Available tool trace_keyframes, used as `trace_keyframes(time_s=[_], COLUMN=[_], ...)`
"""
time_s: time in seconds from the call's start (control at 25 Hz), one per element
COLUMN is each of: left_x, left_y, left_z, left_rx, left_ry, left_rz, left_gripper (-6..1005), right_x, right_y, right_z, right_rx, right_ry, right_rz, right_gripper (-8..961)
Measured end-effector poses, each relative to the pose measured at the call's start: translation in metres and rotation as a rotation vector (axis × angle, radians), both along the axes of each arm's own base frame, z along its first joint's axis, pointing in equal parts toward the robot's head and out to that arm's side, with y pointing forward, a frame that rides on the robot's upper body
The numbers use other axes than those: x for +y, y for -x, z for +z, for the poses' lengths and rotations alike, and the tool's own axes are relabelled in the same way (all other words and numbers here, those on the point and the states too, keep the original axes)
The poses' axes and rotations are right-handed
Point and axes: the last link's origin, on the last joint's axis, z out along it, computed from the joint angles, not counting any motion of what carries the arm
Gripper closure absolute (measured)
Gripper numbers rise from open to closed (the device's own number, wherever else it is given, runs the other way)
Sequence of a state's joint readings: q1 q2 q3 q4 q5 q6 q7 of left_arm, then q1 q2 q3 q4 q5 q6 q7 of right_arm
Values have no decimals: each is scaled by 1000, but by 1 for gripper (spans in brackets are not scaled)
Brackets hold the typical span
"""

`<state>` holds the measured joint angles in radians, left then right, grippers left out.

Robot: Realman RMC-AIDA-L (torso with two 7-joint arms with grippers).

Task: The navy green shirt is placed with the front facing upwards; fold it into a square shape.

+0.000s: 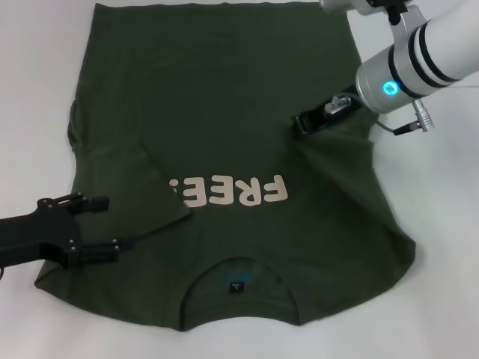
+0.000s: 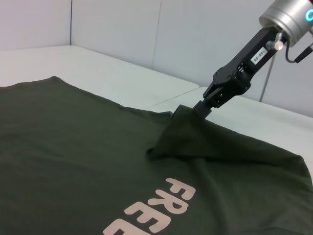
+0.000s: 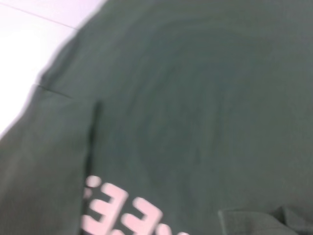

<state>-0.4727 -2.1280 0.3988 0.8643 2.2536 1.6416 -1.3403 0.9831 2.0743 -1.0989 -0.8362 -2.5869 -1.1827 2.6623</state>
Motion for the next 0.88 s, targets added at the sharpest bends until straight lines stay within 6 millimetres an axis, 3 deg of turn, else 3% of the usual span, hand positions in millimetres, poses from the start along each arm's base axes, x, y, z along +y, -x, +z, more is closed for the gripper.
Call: trace_keyframes(time_s=[0.16,0.52,0.88], left_x=[2,4,6], left_y=[-2,-4,-6], left_z=[0,1,0], left_rx=[-3,-6,-10], left_ry=[-4,-7,-6], left_rz=[-4,-11,-12], left_gripper=[117,117,117], right_x=[-8,-18,-14], right_y=[8,3,-3], right_z=[-3,-6,15], right_rx=[59,57,207], right_ry=[70,144,90], right_rz=[16,13,-11], right_gripper=[943,944,942])
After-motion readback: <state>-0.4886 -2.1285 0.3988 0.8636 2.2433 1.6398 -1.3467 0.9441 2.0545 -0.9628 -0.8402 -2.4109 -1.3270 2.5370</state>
